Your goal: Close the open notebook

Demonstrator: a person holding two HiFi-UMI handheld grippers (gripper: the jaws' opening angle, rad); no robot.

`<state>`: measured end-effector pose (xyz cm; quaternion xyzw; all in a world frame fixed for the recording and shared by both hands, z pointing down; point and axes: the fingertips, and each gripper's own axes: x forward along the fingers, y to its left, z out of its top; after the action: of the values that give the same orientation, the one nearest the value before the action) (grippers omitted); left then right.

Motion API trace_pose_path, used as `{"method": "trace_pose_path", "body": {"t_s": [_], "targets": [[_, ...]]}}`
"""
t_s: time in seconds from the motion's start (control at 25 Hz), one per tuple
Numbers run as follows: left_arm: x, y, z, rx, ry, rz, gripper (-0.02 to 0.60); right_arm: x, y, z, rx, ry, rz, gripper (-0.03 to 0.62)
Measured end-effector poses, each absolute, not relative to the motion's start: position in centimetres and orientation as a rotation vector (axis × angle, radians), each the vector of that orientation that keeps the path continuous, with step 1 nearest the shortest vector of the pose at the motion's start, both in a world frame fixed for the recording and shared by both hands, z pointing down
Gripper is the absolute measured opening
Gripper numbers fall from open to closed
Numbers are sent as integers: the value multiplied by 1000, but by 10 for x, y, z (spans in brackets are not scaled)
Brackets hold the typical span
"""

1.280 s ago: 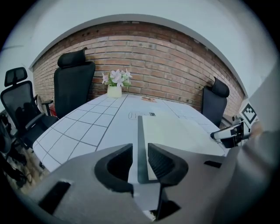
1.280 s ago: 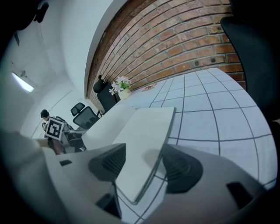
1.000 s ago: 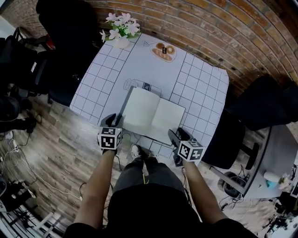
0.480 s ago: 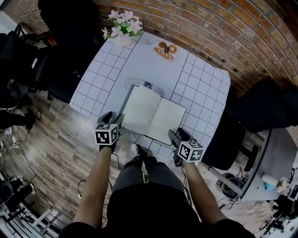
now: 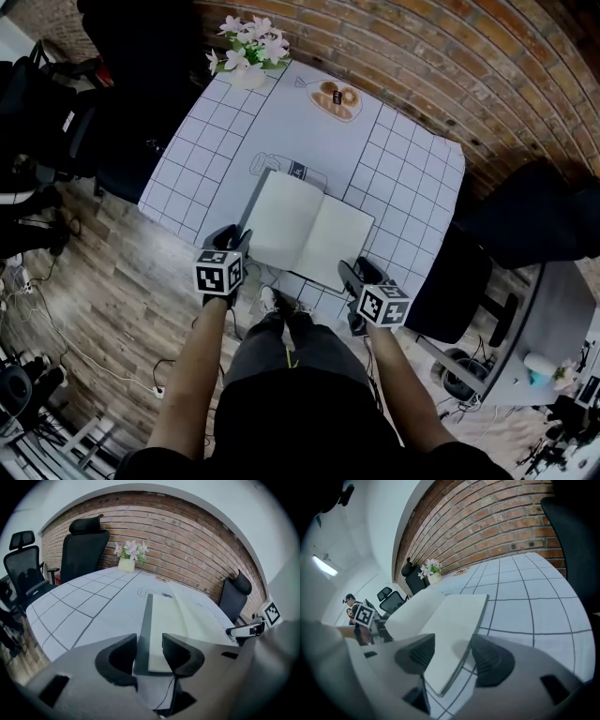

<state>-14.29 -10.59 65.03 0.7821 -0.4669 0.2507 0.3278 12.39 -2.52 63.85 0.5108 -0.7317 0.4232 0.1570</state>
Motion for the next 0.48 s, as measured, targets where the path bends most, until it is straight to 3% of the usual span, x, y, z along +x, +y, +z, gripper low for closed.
{"method": "trace_pose_path", "body": {"t_s": [0.28, 0.36, 0.48], "targets": [[-143, -106, 650, 2013, -1183, 611, 126, 125, -25, 639, 1468, -2099, 1212, 244], [-143, -105, 649, 2013, -1182, 605, 50, 125, -25, 639, 1467, -2100, 1210, 244], [-144, -106, 648, 1998, -1187, 578, 34, 125, -25, 639, 1468, -2100, 1210, 244]]}}
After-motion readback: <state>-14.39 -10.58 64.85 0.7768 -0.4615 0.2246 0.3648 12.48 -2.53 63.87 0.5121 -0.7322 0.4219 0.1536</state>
